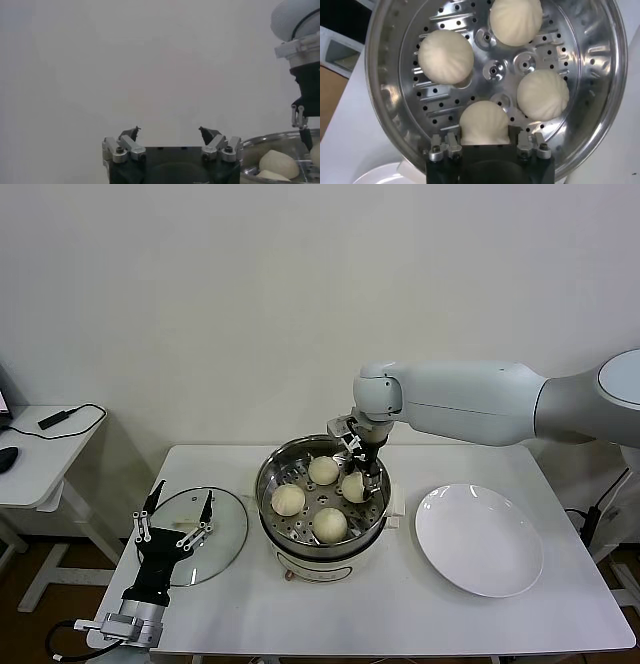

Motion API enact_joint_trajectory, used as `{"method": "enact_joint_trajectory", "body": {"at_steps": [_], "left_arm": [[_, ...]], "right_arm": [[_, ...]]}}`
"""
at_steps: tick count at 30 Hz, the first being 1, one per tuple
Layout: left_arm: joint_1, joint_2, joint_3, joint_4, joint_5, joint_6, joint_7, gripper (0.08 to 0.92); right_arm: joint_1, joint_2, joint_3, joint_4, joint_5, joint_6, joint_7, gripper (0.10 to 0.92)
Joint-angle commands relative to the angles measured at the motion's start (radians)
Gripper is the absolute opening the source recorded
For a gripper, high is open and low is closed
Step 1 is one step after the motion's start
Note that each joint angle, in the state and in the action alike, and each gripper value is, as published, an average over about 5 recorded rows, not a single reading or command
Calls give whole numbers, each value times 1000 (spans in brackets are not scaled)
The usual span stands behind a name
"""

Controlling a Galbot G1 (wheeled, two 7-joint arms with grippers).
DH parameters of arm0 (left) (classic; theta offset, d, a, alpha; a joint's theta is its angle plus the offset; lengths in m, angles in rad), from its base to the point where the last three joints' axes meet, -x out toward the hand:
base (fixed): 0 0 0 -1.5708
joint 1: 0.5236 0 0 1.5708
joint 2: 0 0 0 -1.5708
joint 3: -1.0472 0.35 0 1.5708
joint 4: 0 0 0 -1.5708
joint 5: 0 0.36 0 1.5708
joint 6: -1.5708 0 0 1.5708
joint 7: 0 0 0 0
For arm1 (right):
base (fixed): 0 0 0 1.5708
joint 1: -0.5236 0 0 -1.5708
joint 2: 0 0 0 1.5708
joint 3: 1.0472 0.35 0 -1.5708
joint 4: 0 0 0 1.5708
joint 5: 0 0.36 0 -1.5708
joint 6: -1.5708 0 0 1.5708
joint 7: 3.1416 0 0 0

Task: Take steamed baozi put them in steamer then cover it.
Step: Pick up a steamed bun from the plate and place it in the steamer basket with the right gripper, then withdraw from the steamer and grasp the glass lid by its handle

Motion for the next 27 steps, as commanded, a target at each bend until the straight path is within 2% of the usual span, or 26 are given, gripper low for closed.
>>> {"method": "enact_joint_trajectory", "body": {"at_steps": [1, 6, 10, 15, 17, 20, 24, 27], "left_arm": [[2, 2, -2, -3, 2, 0, 5, 823], [-4, 3, 5, -2, 4, 1, 4, 823], [-13, 2, 15, -4, 19, 8, 2, 823], [-28, 9, 26, -5, 63, 16, -4, 823], [-40, 15, 31, 1, 94, 17, -10, 823], [-56, 25, 39, 21, 170, 9, -26, 823], [-74, 36, 54, 57, 296, -24, -59, 823], [-85, 40, 63, 82, 376, -43, -79, 823]], "right_arm": [[-10, -5, 10, 9, -12, -3, 16, 791], [-9, -33, 52, 42, -6, -3, 31, 820], [10, -80, 95, 80, 53, 1, 67, 822], [7, -169, 175, 118, 132, 49, 197, 823], [-25, -231, 235, 154, 180, 84, 356, 823], [-110, -322, 324, 222, 220, 139, 689, 823], [-305, -437, 530, 290, 200, 241, 1097, 823], [-493, -490, 719, 310, 169, 374, 1332, 823]]}}
